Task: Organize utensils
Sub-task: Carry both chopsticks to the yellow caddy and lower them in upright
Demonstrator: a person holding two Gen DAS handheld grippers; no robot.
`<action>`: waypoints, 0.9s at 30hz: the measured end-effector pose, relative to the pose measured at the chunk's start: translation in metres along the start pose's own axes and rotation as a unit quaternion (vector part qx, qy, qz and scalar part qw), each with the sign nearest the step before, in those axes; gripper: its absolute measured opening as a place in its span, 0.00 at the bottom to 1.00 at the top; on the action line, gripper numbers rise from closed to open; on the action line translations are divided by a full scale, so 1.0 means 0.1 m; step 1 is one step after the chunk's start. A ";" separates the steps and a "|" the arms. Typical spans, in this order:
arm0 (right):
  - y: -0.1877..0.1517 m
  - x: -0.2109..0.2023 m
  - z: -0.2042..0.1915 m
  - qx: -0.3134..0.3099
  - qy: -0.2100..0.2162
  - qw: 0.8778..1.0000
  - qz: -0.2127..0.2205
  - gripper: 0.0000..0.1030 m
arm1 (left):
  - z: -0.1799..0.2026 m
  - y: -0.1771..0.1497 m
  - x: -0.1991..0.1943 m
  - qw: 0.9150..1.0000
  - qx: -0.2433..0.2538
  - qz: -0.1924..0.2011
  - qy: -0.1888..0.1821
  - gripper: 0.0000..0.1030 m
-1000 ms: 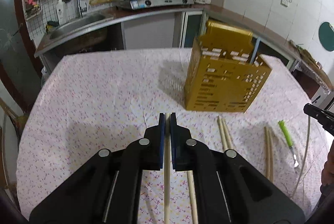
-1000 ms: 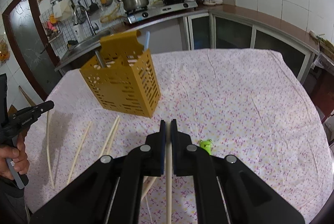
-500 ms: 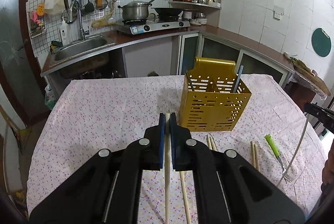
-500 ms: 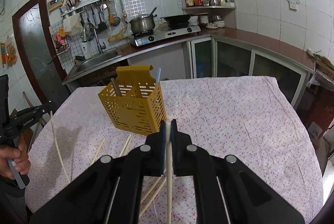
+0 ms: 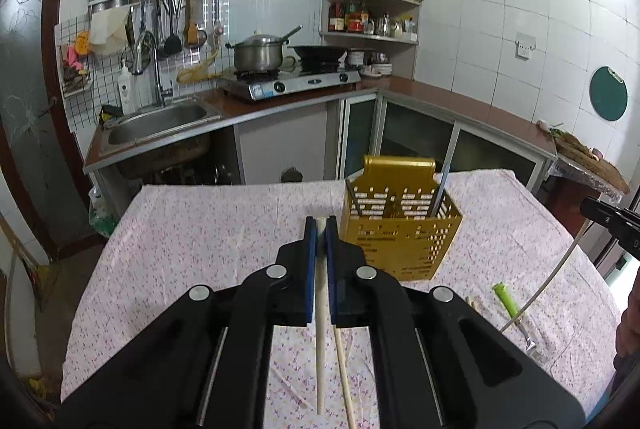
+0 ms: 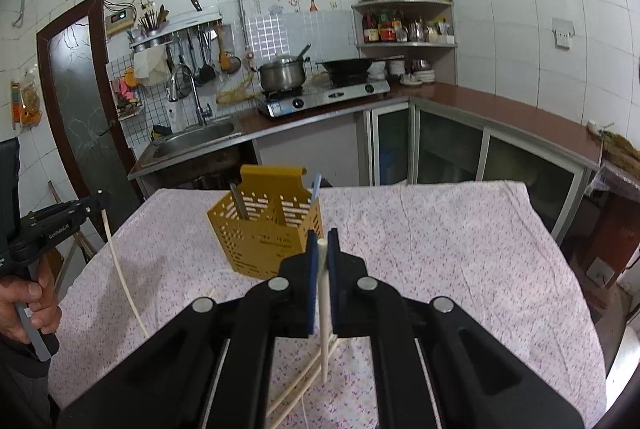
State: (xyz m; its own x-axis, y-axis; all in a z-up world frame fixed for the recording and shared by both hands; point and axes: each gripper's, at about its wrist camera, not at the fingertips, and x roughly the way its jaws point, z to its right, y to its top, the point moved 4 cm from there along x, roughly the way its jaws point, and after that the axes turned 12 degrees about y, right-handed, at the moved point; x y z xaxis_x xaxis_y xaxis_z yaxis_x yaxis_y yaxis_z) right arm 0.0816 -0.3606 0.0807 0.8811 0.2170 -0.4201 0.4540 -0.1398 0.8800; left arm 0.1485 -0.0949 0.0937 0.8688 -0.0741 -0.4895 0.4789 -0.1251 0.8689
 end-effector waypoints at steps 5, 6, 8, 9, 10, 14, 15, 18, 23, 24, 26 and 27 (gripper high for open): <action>0.19 -0.03 -0.10 -0.017 0.001 1.000 0.014 0.05 | 0.02 0.18 -0.08 1.000 0.000 0.020 -0.001 0.03; 0.23 -0.03 -0.13 -0.021 0.001 1.000 0.016 0.05 | 0.02 0.22 -0.09 1.000 -0.001 0.025 -0.002 0.03; 0.31 -0.03 -0.16 -0.026 0.001 0.999 0.020 0.05 | 0.03 0.32 -0.12 0.999 0.002 0.036 0.002 0.03; 0.36 -0.04 -0.19 -0.030 0.002 0.999 0.024 0.05 | 0.04 0.35 -0.13 0.999 0.002 0.040 0.003 0.03; 0.41 -0.04 -0.21 -0.035 0.003 0.999 0.027 0.05 | 0.06 0.40 -0.14 0.999 0.005 0.044 0.003 0.03; 0.66 -0.02 -0.25 -0.044 0.008 0.998 0.038 0.05 | 0.12 0.67 -0.19 0.998 0.003 0.066 -0.006 0.03; 0.75 -0.01 -0.26 -0.045 0.012 0.998 0.043 0.05 | 0.13 0.74 -0.19 0.998 0.001 0.070 -0.009 0.03; 0.97 0.00 -0.30 -0.052 0.011 0.997 0.058 0.05 | 0.17 1.01 -0.18 0.996 -0.016 0.084 -0.027 0.03; 1.31 0.01 -0.46 -0.068 0.018 0.994 0.080 0.05 | 0.27 1.42 -0.15 0.993 -0.022 0.113 -0.035 0.03; 1.39 0.04 -0.48 -0.071 0.021 0.994 0.084 0.05 | 0.30 1.50 -0.13 0.992 -0.021 0.120 -0.037 0.03; 1.48 0.09 -0.49 -0.074 0.028 0.993 0.088 0.05 | 0.32 1.60 -0.10 0.990 -0.026 0.130 -0.038 0.03; 1.54 0.13 -0.48 -0.074 0.033 0.993 0.091 0.05 | 0.32 1.66 -0.06 0.990 -0.029 0.135 -0.042 0.03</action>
State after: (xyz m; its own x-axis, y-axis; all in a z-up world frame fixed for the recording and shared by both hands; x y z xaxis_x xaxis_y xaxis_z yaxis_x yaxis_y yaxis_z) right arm 0.1567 -0.3332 0.2219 0.9340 0.2649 -0.2397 0.2591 -0.0402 0.9650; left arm 0.2188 -0.1467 0.2389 0.9536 -0.1794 -0.2419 0.2401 -0.0318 0.9702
